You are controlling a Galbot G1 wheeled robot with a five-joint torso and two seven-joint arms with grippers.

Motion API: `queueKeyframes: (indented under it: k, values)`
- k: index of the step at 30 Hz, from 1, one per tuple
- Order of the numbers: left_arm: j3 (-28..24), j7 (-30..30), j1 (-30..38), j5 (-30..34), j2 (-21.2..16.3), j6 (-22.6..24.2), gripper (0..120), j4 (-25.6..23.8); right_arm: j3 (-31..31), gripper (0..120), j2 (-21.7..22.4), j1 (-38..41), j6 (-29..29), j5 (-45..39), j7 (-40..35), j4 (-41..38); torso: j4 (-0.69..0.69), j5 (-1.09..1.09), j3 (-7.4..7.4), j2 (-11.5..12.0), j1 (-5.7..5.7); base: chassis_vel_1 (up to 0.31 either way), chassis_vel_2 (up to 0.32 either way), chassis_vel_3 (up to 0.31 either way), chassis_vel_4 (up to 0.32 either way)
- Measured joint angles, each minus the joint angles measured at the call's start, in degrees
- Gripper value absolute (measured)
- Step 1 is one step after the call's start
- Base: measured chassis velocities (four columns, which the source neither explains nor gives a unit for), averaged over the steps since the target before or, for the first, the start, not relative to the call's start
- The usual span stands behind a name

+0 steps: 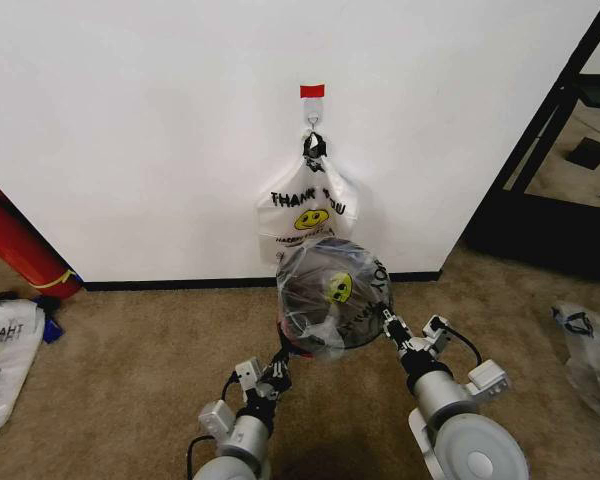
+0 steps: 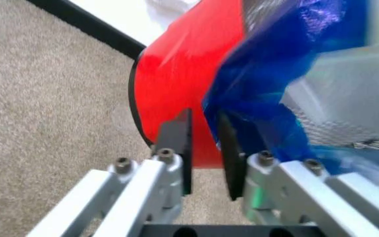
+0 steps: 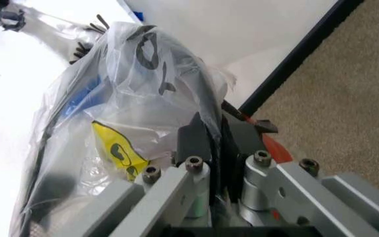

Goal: Pick up the garbage bag from the wall and place it over the trash bin.

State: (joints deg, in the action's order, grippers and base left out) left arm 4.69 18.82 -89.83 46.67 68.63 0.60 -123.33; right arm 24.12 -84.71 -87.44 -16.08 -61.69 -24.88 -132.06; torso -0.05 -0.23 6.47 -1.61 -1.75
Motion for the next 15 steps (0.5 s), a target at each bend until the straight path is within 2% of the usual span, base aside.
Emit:
queueKeyframes:
  k: [5,6,10,12,15]
  values:
    - [2.0,-1.0,-3.5,-0.2,-3.0,1.2,41,-5.1,0.0,1,0.4,0.7,0.5,0.7,0.5,1.2,0.0,0.0,0.0,0.0,0.0,0.0,0.0,0.0,0.0]
    - [2.0,-1.0,-3.5,-0.2,-3.0,1.2,41,-5.1,0.0,1,0.4,0.7,0.5,0.7,0.5,1.2,0.0,0.0,0.0,0.0,0.0,0.0,0.0,0.0,0.0]
    - [3.2,-1.1,-4.5,-0.6,-4.7,1.7,60,-6.3,0.5,1,0.6,1.3,0.8,0.4,0.6,1.6,-0.01,0.0,0.0,0.0,0.0,0.0,0.0,0.0,0.0]
    - [3.3,-1.1,-4.7,-0.8,-4.9,1.7,63,-6.3,0.6,1,0.7,1.4,0.8,0.2,0.6,1.6,-0.01,0.0,0.0,0.0,0.0,0.0,0.0,0.0,0.0]
    - [4.0,-0.8,-5.4,-1.2,-5.3,1.6,76,-6.2,0.8,1,0.9,1.9,0.9,0.0,0.6,1.7,0.0,-0.01,0.0,0.0,0.0,0.0,0.0,0.0,0.0]
